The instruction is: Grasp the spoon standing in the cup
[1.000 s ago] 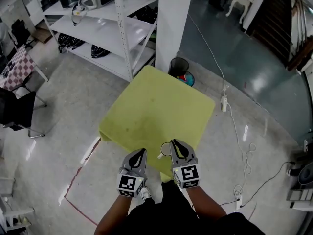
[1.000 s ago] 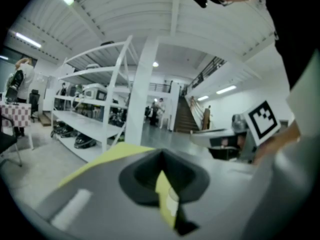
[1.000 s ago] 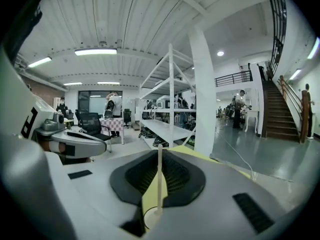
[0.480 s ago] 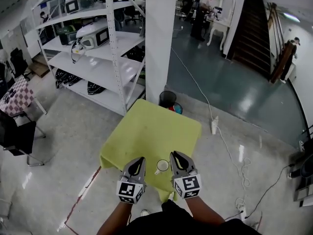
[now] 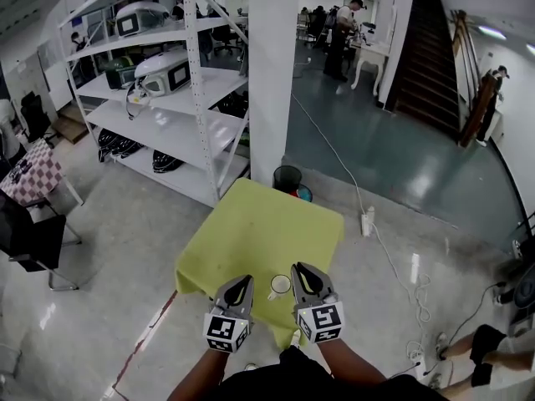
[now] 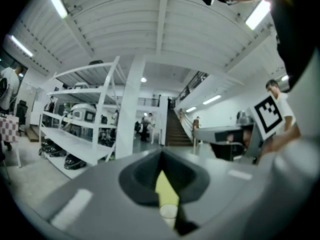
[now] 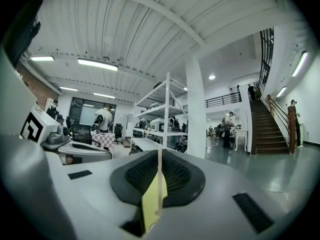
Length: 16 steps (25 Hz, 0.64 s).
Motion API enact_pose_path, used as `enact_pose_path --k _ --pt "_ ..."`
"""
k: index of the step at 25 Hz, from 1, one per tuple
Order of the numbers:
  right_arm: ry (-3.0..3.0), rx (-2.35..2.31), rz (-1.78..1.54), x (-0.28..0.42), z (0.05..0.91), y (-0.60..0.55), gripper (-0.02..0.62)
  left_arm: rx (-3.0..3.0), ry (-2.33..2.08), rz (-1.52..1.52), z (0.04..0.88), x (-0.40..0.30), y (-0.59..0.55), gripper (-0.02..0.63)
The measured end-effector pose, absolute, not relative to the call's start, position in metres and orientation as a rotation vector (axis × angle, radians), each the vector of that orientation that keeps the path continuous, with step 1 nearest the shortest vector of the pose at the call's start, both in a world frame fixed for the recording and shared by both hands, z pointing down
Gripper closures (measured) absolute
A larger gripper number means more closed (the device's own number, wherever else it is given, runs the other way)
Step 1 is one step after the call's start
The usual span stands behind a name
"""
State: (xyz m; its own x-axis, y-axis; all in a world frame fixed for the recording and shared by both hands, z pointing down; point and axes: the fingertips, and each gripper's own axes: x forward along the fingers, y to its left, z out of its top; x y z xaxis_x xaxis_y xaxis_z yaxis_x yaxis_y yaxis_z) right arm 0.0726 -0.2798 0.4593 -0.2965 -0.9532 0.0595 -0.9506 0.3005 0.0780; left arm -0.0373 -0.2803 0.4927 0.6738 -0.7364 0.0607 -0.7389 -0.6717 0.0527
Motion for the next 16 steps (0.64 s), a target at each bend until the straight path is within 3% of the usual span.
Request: enact_pose_path --k 16 --pt "-2.456 1.799 -0.094 0.061 0.453 -0.27 0.568 2.818 -1.259 0.021 0.486 -0.047 -0.274 0.6"
